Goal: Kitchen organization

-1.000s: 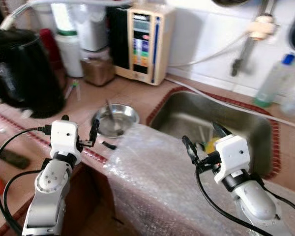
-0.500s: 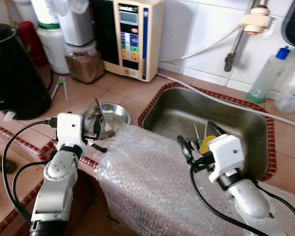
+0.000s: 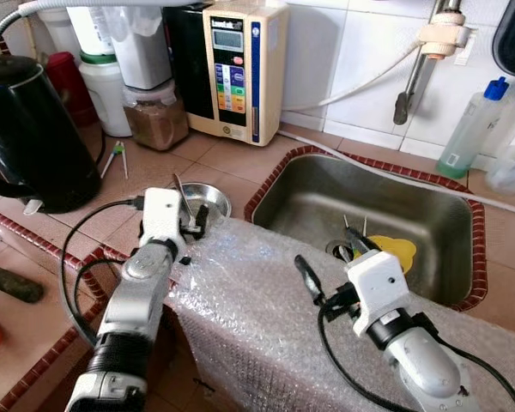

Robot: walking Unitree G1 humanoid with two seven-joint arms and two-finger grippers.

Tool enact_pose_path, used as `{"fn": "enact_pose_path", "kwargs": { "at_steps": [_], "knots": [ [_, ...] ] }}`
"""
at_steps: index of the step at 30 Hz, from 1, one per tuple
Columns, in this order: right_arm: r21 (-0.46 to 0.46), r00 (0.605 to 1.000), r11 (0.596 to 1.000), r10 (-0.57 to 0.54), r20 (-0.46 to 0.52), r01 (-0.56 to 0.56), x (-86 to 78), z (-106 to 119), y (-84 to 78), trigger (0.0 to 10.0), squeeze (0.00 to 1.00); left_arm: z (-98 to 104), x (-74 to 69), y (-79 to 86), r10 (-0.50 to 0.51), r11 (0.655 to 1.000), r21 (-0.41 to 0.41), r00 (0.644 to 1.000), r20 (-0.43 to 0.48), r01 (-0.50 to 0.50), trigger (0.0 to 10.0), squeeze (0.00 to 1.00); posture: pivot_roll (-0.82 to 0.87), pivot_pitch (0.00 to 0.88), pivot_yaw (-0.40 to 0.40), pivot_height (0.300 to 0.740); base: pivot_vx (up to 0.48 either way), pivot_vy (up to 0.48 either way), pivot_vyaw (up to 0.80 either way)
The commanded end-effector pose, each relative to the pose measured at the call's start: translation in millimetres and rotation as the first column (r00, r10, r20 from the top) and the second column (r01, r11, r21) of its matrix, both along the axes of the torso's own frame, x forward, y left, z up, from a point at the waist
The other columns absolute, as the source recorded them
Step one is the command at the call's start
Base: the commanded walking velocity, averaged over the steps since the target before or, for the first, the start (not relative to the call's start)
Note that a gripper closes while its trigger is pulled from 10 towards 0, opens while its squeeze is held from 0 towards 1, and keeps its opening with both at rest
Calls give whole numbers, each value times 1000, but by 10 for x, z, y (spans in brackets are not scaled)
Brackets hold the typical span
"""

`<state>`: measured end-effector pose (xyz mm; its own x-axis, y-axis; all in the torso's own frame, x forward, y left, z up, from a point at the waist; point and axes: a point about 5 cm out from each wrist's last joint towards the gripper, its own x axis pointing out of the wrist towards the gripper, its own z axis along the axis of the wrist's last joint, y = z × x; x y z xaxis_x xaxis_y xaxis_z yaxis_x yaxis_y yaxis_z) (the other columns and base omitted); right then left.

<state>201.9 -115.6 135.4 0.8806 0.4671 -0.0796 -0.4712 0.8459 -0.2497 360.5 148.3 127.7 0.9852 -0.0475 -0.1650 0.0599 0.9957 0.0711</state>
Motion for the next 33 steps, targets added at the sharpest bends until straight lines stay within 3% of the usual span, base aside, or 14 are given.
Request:
{"fn": "enact_pose_path", "kwargs": {
  "at_steps": [1,5,16,33],
  "knots": [
    [0,999,1000,27,-24,-27,-43,-10,39,10000,325,56,53,49,26,1000,5,1000,17,-26,10000,0,-27,0,96,740,0,0,0],
    [23,998,1000,-3,-58,5,-106,-60,27,10000,224,132,163,46,28,1000,-15,999,30,-28,10000,0,-48,0,109,740,0,0,0],
    [7,999,1000,7,-46,-7,-135,-1,42,10000,216,131,302,-66,79,997,-24,997,-14,-79,10000,0,-68,0,114,740,0,0,0],
    [56,999,997,-45,0,45,-188,179,-8,10000,220,-73,287,-11,193,981,36,973,-124,-190,10000,0,-133,0,135,740,0,0,0]
  ]
}}
